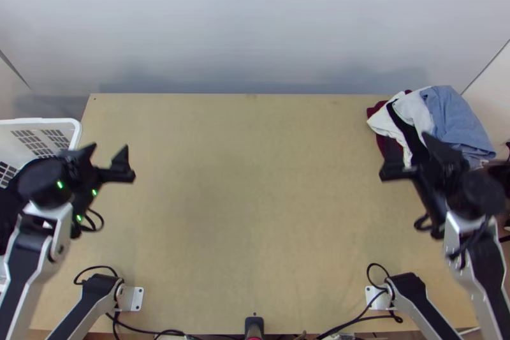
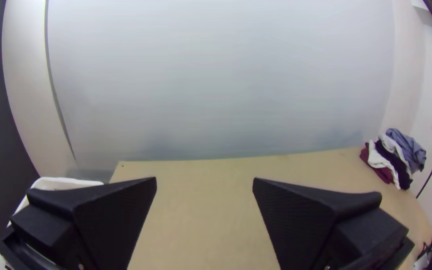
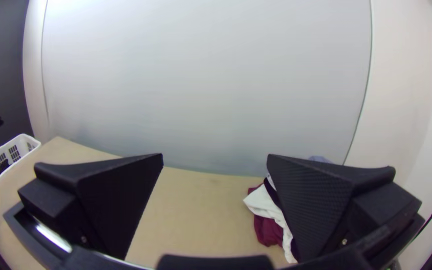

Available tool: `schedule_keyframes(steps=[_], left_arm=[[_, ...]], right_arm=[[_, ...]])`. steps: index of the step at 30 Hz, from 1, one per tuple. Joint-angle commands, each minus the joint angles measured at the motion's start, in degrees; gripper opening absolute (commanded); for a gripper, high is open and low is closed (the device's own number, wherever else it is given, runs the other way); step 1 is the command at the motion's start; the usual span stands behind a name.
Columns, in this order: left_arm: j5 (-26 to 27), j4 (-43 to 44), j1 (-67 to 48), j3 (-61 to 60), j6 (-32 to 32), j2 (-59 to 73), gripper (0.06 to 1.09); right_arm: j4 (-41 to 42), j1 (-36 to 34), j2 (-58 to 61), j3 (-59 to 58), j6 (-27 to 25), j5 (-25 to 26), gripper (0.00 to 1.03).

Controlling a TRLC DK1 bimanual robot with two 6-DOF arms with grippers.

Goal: Fold the t-shirt

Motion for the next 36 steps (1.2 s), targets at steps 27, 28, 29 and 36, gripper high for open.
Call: schedule_keyframes(steps=[27,28,29,36], left_arm=[[-6.40,-28.20,3.93,55.69,-6.98,51.84,1.04],[-6.83,-28.20,5.16,55.69,-7.07,51.84,1.04],[-7.01,-28.46,6.30,55.60,-7.07,51.84,1.04],[-7.10,-28.72,20.37,53.14,-2.59,52.55,1.04]], right_arm=[[-8.70,7.30,41.11,38.52,0.42,0.04,0.98],[-8.79,8.27,41.46,38.26,0.42,0.04,0.98],[-8.79,9.15,41.90,37.99,0.68,0.04,0.98],[-9.67,14.59,43.13,35.18,0.95,0.13,0.98]])
